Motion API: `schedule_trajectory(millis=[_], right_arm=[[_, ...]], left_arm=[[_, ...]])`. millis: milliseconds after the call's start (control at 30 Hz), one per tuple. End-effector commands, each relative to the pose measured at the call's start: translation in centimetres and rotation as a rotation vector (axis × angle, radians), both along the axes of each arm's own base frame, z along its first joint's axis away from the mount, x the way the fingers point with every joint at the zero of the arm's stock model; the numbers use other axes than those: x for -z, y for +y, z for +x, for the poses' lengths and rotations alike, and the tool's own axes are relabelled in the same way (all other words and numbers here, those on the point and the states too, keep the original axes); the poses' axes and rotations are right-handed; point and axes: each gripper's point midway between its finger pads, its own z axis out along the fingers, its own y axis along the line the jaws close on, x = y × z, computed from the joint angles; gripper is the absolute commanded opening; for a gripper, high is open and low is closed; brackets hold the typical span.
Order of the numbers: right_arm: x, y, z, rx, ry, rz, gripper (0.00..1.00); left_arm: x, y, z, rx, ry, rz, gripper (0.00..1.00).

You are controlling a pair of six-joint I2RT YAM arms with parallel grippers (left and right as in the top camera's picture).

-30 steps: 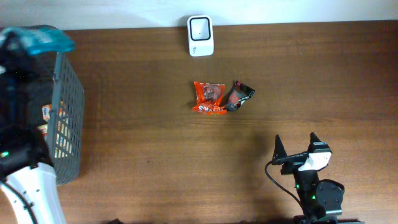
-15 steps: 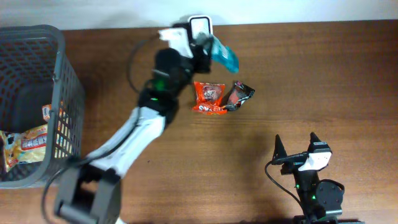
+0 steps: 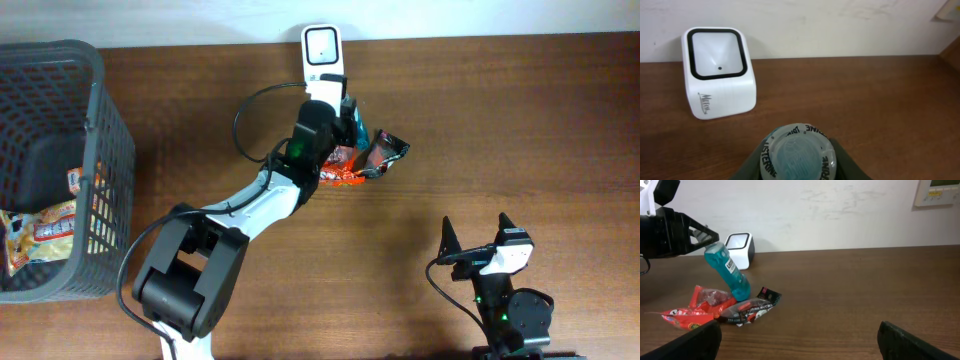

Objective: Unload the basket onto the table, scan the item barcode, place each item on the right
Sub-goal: 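Hold the bottle under the scanner, then set it upright on the table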

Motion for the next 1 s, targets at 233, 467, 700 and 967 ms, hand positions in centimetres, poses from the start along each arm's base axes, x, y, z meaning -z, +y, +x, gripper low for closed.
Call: schedule_trajectory(millis=[233, 467, 700, 967], right_arm=[[0.3, -0.1, 0.0, 0.008, 0.005, 0.003, 0.98], [0.3, -0.1, 0.0, 0.008, 0.005, 0.003, 0.98], [0.3, -0.1, 0.0, 0.007, 0.005, 0.003, 0.98], [0.3, -0.1, 0.0, 0.008, 0.005, 0.003, 0.98]], left_arm=[[-1.1, -2.2, -0.6, 0.041, -0.036, 0.005, 0.36], [-2.7, -2.6, -0.2, 0.044, -0.093, -0.031, 0.51], [-2.7, -4.8, -1.6, 0.171, -0.075, -0.064, 0.39], [-5.0, -5.2, -1.1, 0.168, -0.133, -0.103, 0.39]])
